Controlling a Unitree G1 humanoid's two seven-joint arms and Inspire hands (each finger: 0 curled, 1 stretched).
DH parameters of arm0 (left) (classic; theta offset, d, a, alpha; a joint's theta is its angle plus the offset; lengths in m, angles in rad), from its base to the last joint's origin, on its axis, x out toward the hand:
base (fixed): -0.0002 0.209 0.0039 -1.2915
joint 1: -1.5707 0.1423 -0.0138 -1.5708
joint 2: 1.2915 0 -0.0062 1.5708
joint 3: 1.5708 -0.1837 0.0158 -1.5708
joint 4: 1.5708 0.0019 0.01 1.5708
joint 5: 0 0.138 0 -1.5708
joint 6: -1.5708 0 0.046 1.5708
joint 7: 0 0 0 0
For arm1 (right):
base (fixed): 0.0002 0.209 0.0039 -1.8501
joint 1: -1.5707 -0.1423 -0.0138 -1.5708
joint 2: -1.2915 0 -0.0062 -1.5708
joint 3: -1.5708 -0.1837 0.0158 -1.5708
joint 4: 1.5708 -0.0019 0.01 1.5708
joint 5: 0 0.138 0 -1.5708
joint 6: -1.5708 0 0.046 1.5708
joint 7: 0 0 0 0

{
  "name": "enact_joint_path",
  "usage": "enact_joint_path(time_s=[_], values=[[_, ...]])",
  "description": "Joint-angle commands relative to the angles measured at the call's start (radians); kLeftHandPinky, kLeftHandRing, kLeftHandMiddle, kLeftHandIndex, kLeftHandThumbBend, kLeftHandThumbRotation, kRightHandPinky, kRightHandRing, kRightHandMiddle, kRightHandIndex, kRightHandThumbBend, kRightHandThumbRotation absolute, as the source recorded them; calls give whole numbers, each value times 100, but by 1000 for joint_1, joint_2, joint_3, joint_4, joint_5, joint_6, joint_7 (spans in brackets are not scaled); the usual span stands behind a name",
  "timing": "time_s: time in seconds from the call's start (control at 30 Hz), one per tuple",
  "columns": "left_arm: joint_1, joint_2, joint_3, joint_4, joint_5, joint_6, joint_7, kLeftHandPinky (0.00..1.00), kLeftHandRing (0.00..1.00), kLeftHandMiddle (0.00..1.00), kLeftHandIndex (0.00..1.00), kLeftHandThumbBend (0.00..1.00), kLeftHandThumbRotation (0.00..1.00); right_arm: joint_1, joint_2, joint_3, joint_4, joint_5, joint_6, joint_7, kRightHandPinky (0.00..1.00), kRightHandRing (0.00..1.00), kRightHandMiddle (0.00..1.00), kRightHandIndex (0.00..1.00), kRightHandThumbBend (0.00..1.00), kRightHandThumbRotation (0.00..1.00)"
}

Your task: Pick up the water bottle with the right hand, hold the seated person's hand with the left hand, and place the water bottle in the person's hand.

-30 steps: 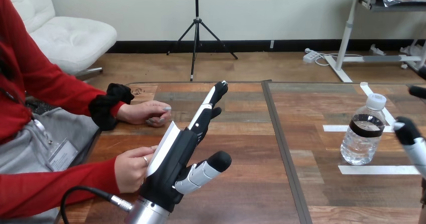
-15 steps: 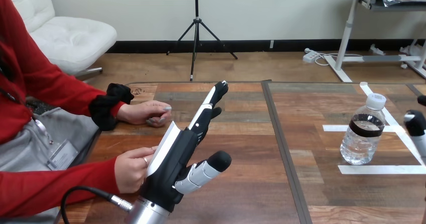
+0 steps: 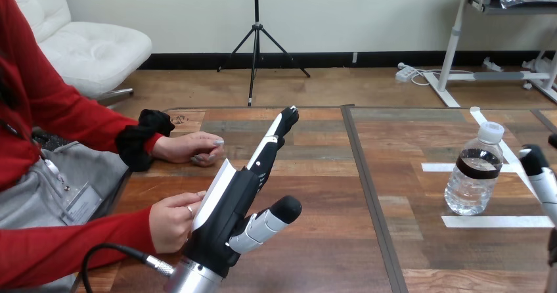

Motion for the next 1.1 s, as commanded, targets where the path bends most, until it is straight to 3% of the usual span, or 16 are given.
enact_joint_path(time_s=[0.0,0.33,1.0,1.07], values=[[-49,0,9,-39,-4,-7,4,100,100,100,100,100,100,-97,-14,18,56,-16,4,11,91,92,89,90,100,56],[-47,4,12,-41,-2,-10,5,99,100,100,100,100,100,-133,-21,29,149,-50,19,-9,97,96,91,94,100,55],[-45,10,12,-46,-23,-9,-6,97,100,100,100,100,100,-181,-37,55,277,-100,50,-45,99,97,93,97,100,56],[-45,10,11,-46,-25,-10,-8,97,100,100,100,100,100,-185,-44,65,290,-126,58,-72,99,97,93,97,100,57]])
